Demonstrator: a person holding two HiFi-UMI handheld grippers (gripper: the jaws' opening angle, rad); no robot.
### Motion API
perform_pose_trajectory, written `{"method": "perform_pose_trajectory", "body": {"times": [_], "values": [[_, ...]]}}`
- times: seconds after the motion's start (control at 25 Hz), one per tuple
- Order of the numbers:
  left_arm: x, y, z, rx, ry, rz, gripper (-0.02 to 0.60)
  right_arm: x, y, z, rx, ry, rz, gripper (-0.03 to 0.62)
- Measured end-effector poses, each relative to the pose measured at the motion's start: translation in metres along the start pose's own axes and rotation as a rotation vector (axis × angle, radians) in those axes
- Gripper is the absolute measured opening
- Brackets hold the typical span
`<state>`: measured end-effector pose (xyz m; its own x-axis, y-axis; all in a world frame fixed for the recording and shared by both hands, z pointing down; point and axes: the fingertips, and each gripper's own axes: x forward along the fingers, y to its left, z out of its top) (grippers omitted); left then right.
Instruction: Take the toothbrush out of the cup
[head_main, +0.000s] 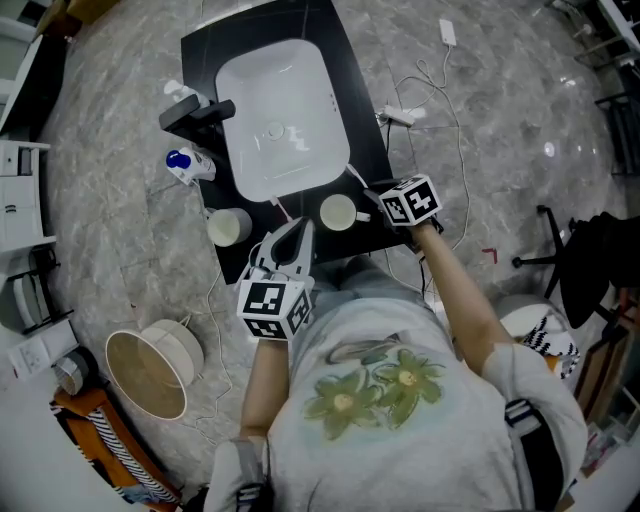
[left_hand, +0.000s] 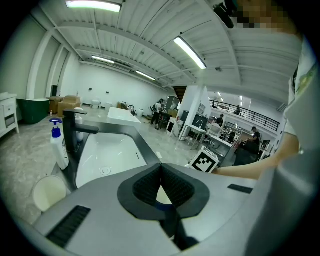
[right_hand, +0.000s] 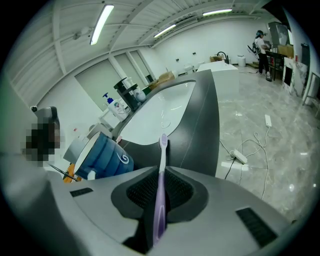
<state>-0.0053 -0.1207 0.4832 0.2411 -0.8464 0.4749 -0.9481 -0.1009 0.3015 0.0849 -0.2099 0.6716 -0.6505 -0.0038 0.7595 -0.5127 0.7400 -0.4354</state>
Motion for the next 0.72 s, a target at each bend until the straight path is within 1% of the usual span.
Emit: {"method": "perform_pose_trajectory", "body": {"times": [0.2,0.36,0.72], "values": [[0.0000,0.0001,-0.0015,-0.001,0.004,0.001,0.018,0.0017,0.0007,-0.0006,0.009,-0.009,0.012,0.063],[-0.0019,-0.0002,-0.0018,-0.001,0.005,0.002,0.018,0.0008,0.0011,-0.0001,0.009,-0.015,-0.005,0.064],[-0.0068,0.0002,-0.0073,-0.006,0.006,-0.007,0.018,0.0008,0.0064,0.0002,0.008,-0.004,-0.003,0.064]]}}
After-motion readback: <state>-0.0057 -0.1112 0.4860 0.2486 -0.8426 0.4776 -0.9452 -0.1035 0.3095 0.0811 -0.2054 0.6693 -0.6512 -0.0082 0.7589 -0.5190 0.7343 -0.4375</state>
